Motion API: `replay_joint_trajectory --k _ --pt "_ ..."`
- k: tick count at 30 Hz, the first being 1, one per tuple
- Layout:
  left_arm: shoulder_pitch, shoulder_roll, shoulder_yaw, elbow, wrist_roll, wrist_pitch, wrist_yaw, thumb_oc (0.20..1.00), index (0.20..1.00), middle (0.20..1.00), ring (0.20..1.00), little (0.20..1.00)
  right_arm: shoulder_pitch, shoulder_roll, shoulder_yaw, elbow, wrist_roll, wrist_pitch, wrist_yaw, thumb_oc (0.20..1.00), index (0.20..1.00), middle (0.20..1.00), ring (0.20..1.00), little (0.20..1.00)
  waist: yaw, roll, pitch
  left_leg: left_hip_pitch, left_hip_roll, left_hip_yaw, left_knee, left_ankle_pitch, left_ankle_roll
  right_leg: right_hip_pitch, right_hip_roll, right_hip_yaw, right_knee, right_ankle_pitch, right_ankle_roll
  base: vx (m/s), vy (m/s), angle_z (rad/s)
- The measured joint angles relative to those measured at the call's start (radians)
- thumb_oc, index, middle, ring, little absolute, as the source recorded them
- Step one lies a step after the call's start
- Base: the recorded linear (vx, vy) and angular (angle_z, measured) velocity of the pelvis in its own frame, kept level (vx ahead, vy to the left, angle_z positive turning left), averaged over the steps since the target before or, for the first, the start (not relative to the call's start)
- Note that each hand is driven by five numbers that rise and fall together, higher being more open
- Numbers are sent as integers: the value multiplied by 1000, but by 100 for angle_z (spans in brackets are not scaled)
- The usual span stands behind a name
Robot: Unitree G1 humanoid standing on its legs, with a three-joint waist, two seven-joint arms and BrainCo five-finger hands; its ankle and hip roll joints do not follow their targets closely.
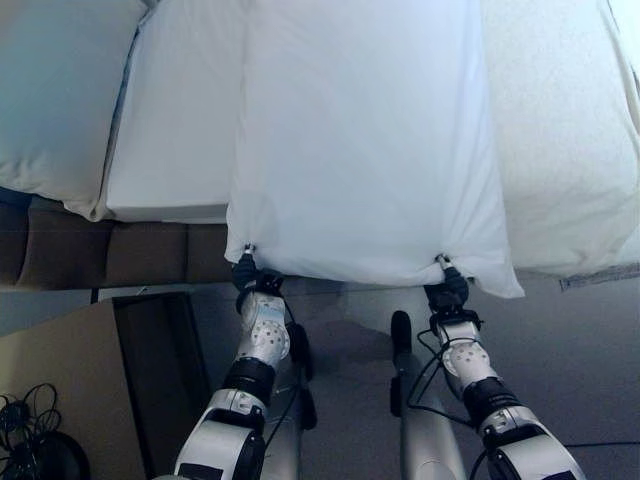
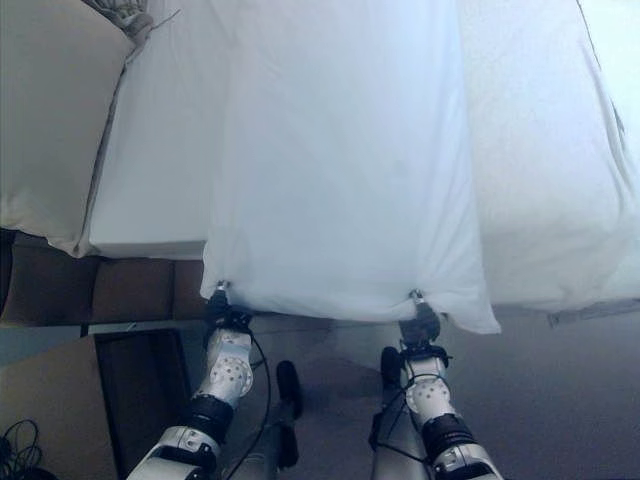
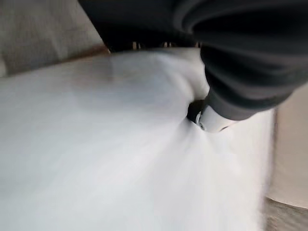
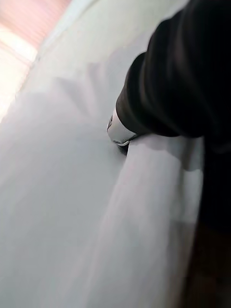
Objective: Make the bed
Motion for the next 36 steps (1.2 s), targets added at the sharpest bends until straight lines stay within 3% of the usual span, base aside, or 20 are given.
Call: replay_joint_trajectory --k 4,13,14,15,16,17,21,29,36 --pt "-40 7 52 139 4 32 -1 200 200 200 200 200 -10 7 0 92 -72 36 0 200 200 200 200 200 -2 -15 -33 0 9 5 -3 -5 -6 4 8 -3 -19 2 -3 18 -43 -6" --pt "-59 30 80 209 1 90 -1 200 200 200 200 200 -16 5 0 135 -156 83 -2 200 200 200 200 200 -5 -17 -39 16 17 7 -9 -7 -10 17 17 -4 -22 1 -5 13 -44 -2" --pt "-59 31 80 209 1 99 -1 332 332 332 332 332 -16 2 0 138 -156 91 -2 457 457 457 457 457 -5 -17 -39 21 18 7 -12 -8 -10 22 18 -5 -23 1 -5 11 -34 0" --pt "-59 32 80 210 1 101 -1 492 492 492 492 492 -16 1 0 143 -156 97 -2 624 624 624 624 624 -5 -17 -39 24 18 6 -13 -8 -11 24 19 -5 -23 1 -6 12 -37 1" --pt "-57 35 80 219 -5 105 -1 724 724 724 724 724 -15 0 0 173 -157 105 -2 1000 1000 1000 1000 1000 -4 -19 -42 24 18 6 -14 -9 -12 25 19 -5 -24 0 -7 14 -39 0" --pt "-54 35 80 224 -8 107 -2 1000 1000 1000 1000 1000 -15 0 1 195 -160 110 -3 1000 1000 1000 1000 1000 -4 -19 -42 24 18 7 -14 -9 -12 25 18 -5 -25 0 -7 21 -44 -1" --pt "-30 32 80 247 -40 109 -1 1000 1000 1000 1000 1000 26 2 10 272 -197 137 -28 1000 1000 1000 1000 1000 -3 -19 -44 34 19 8 -18 -8 -12 33 19 -7 -27 0 -7 16 -42 0" --pt "182 26 64 289 -34 113 -16 1000 1000 1000 1000 1000 189 4 44 345 -222 167 -38 1000 1000 1000 1000 1000 0 -18 -49 54 20 1 -23 -7 -11 64 19 -21 -41 3 -10 9 -34 4" --pt "359 122 -232 5 332 158 -71 1000 1000 1000 1000 1000 243 -26 138 206 -403 161 -1 1000 1000 1000 1000 1000 3 -11 -45 43 19 -17 -41 14 -11 56 19 -36 -41 7 -8 -19 -29 7"
